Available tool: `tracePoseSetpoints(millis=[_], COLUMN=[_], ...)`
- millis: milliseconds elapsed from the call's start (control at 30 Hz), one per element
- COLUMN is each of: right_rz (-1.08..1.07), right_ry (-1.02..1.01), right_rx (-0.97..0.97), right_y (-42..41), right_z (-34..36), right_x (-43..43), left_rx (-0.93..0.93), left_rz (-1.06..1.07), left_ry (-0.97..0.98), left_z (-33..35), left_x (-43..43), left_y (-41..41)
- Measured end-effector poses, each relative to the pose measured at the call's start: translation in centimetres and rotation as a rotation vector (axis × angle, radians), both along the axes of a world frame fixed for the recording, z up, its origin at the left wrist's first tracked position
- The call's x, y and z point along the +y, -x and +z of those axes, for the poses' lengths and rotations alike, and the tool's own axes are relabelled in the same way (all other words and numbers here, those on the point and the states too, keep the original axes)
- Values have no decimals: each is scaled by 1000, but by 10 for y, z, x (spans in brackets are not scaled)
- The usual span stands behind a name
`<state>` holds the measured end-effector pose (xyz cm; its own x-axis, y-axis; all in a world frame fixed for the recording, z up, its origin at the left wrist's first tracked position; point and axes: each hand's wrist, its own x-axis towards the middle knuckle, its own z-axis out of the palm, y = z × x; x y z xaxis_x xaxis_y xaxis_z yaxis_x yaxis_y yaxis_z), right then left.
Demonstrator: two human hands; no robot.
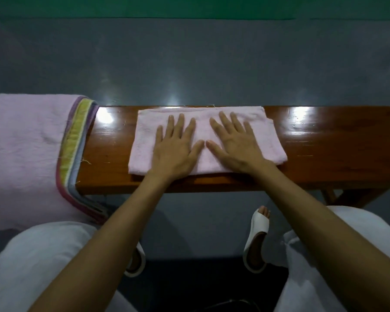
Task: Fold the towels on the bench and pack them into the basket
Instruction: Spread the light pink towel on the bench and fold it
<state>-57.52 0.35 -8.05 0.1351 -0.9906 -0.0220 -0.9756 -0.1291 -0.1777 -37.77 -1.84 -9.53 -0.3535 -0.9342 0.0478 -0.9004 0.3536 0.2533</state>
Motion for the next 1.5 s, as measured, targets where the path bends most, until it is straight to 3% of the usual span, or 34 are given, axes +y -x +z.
tracePoseSetpoints(millis=[333,700,833,1000,1133,1300,1500], right_rz=[-248,-246,-253,-536,-739,-657,-617], right_ry=[-42,-72,-25,208,115,49,-21], right_rx=[81,69,-52,-233,-114,-117,-369], right_y=[62,59,60,67,71,69,77], right_z=[-2,0,7,17,20,20,39], right_x=[1,21,21,28,30,24,24], left_rx=[-135,-116,-74,-32,1,-91,21], left_rz=[184,185,178,112,31,1,-11], left_ry=[-27,-40,-34,22,-18,13,1], left_z=[5,6,14,21,18,5,6], left_x=[-16,0,6,23,39,42,45], left_y=[-52,-61,-59,-49,-35,-27,-17])
